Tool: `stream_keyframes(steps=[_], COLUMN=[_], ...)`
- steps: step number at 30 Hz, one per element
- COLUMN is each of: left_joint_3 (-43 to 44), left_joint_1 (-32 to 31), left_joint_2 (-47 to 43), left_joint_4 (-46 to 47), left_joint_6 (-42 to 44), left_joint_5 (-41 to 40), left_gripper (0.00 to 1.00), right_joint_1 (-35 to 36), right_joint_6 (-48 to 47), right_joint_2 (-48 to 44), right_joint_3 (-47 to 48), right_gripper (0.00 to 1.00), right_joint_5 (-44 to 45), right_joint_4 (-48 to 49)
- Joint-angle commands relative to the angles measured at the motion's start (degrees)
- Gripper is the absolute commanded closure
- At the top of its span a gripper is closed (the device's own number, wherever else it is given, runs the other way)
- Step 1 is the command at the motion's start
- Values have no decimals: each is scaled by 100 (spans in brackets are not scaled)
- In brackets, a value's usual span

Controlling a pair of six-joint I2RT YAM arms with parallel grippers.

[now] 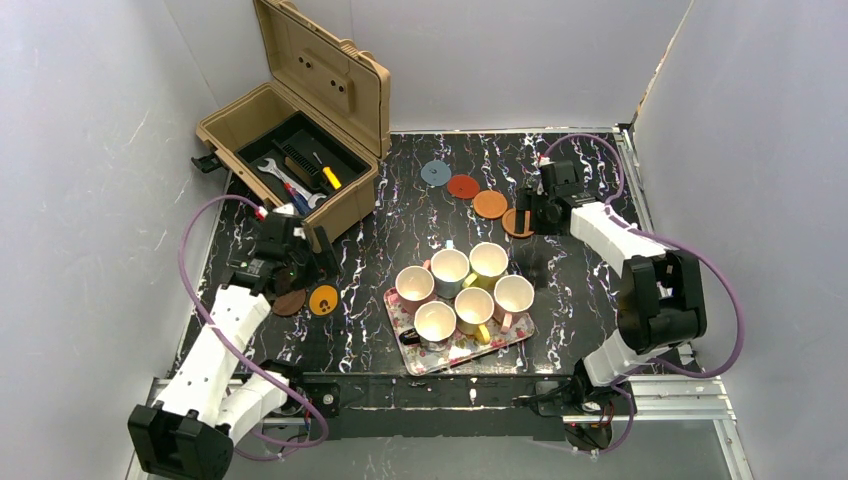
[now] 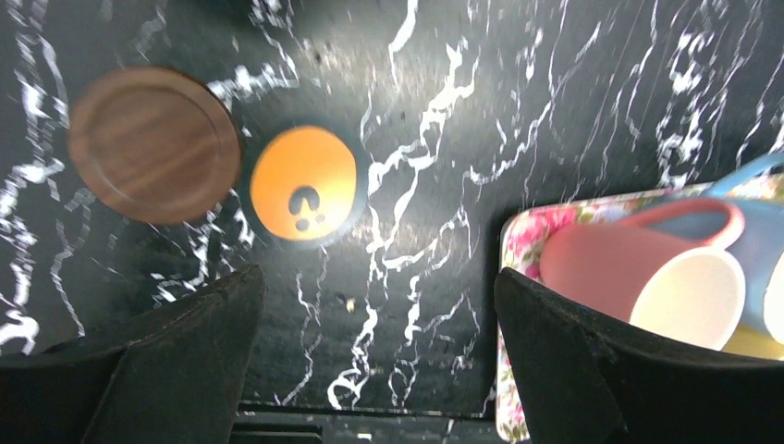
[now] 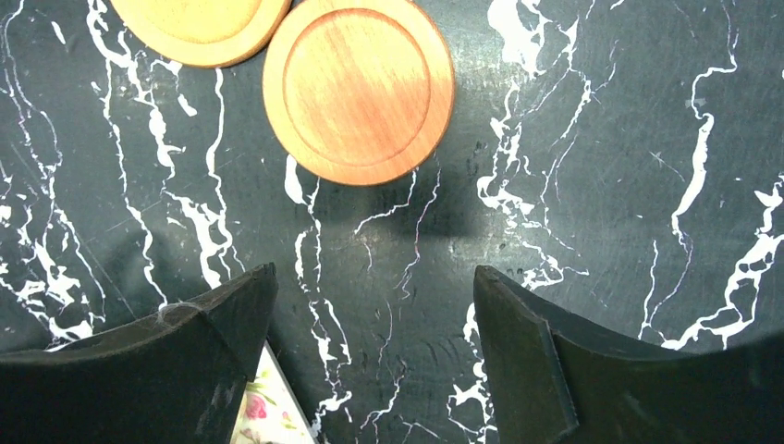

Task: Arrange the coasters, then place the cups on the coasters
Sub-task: Move the coaster to the center of the board.

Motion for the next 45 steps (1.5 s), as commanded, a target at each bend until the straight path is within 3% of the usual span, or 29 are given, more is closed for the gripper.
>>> stream_keyframes(steps=[1,7,20,45], left_joint_3=[-394,-1058,-1627,-1863], left_joint_1=[-509,-548,-519,-239], left_joint_2=[60,281,831,1577], left_joint_4=[-59,377,694,1647], left_joint_6=[-767,-1340,-1615,-902], left_joint_5=[-442,-313,-796,-229], left_gripper=[8,5,2,3], right_joint_1=[-22,-19,-28,-21], right_joint_6=[-48,-94,-126,-82], right_joint_2=[-382,-599,-844,-915], right_joint_3=[-127,-252,-389,-515], right_gripper=[13,9,6,6], right_joint_5=[-95,-112,-104,-121], right_joint_4=[-30,-20,-1,16])
